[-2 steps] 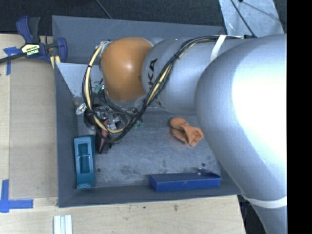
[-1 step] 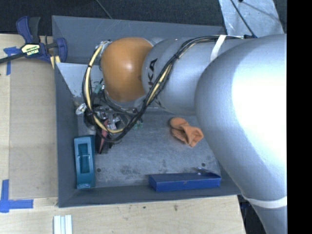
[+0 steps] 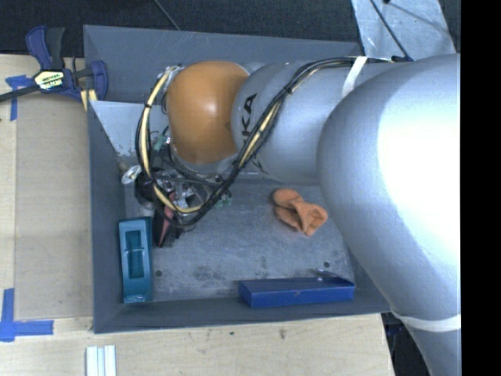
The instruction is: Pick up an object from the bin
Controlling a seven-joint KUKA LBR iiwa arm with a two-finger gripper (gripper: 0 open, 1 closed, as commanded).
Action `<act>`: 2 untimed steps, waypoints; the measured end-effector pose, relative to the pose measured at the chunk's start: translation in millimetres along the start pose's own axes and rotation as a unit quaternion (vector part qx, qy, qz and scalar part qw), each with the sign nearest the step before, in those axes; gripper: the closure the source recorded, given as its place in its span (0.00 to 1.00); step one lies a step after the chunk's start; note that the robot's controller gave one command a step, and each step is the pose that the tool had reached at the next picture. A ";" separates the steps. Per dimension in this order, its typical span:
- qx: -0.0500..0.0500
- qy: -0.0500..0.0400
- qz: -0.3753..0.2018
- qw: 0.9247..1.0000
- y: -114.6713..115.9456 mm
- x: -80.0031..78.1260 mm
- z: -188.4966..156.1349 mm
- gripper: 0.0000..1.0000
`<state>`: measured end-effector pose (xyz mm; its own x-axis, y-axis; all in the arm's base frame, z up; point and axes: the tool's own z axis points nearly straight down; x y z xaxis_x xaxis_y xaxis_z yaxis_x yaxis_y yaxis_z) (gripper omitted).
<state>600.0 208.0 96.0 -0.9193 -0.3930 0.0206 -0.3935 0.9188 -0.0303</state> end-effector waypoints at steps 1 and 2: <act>-0.015 -0.011 -0.043 0.999 18.5 31.9 -45.6 1.00; -0.015 -0.011 -0.043 0.999 18.5 32.0 -45.5 1.00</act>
Offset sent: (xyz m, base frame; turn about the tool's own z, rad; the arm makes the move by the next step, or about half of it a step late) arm 0.0000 0.0000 0.0000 0.0000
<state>563.7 214.0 141.6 -0.8820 -0.4712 0.0007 -0.4712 0.8820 0.0004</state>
